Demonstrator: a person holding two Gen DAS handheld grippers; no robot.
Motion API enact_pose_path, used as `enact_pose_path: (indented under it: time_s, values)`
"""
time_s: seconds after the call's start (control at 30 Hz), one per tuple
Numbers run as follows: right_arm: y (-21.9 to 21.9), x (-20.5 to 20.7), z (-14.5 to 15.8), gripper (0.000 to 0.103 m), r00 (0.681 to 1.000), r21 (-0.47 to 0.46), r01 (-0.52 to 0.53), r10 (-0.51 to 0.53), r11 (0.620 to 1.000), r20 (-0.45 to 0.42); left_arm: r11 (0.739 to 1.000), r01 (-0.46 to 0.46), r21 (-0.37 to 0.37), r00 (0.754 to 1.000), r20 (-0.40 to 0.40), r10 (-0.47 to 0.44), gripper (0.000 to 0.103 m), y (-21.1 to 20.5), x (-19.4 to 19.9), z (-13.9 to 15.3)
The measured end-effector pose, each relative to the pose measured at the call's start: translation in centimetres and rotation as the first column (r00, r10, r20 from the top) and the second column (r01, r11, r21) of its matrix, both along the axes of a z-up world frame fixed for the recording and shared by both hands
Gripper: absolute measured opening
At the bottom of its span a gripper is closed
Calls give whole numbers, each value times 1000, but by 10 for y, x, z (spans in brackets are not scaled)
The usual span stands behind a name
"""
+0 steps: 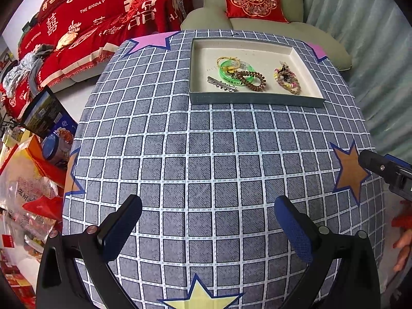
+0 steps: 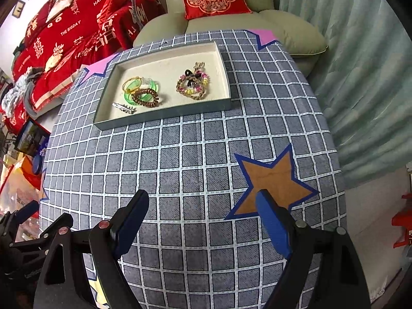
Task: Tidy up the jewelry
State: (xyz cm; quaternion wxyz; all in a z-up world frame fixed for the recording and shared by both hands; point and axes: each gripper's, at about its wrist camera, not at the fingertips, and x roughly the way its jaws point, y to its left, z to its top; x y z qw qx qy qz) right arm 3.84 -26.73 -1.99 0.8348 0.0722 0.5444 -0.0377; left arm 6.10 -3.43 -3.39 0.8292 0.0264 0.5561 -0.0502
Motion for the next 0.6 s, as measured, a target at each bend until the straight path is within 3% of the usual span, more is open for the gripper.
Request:
enact_pose_path:
  time_s: [0.6]
  values:
    - [4,-20,18,87,998,-15,26,-25,1000,56,1000,8,-8,999,49,-8,103,5,-9,17]
